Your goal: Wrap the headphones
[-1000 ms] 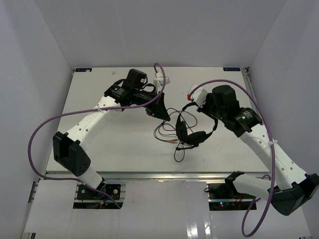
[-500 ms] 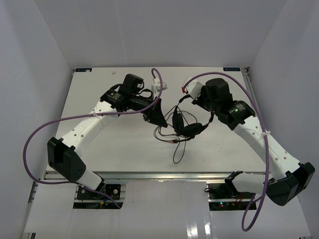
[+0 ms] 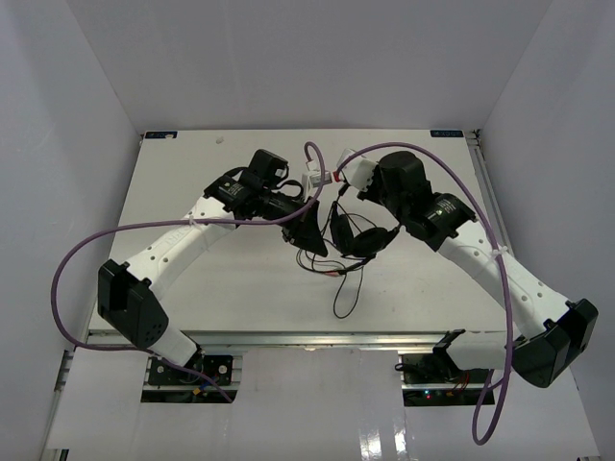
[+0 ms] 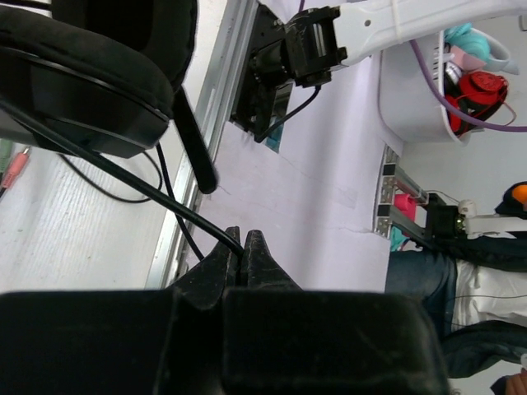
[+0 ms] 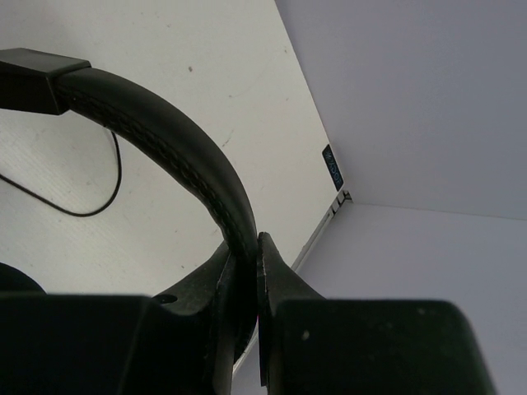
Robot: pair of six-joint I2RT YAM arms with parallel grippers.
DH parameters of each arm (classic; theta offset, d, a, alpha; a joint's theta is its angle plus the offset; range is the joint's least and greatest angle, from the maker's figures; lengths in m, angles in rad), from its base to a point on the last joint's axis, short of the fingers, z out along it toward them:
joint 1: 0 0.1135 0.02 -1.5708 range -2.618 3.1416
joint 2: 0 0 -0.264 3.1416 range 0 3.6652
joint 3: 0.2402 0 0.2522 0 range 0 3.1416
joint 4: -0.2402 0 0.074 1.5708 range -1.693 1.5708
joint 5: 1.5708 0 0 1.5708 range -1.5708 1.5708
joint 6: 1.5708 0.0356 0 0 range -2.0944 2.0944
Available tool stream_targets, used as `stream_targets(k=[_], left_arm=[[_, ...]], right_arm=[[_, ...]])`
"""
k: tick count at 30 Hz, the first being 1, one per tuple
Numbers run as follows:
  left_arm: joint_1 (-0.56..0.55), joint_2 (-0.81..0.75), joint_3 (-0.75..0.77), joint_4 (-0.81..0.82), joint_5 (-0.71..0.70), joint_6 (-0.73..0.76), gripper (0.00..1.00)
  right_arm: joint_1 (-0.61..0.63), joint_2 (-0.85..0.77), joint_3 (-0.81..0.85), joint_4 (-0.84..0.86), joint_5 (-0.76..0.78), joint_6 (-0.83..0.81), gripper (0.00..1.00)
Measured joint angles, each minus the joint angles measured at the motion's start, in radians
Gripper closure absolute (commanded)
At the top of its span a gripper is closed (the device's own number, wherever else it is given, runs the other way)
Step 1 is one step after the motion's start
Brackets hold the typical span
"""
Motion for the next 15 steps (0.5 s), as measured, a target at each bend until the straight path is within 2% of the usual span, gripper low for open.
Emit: stream_targets(k=[6, 15], left_arm=[[-0.001, 0.009, 0.0, 0.084, 0.033, -0.099, 1.0], [0.0, 0.01, 0.0, 0.305, 0.026, -0.41, 1.0]], right_arm=[[0.004, 0.001, -0.001, 0.058, 0.058, 0.005, 0.92], [0.005, -0.008, -0.05, 0.119, 0.102, 0.035, 0.92]])
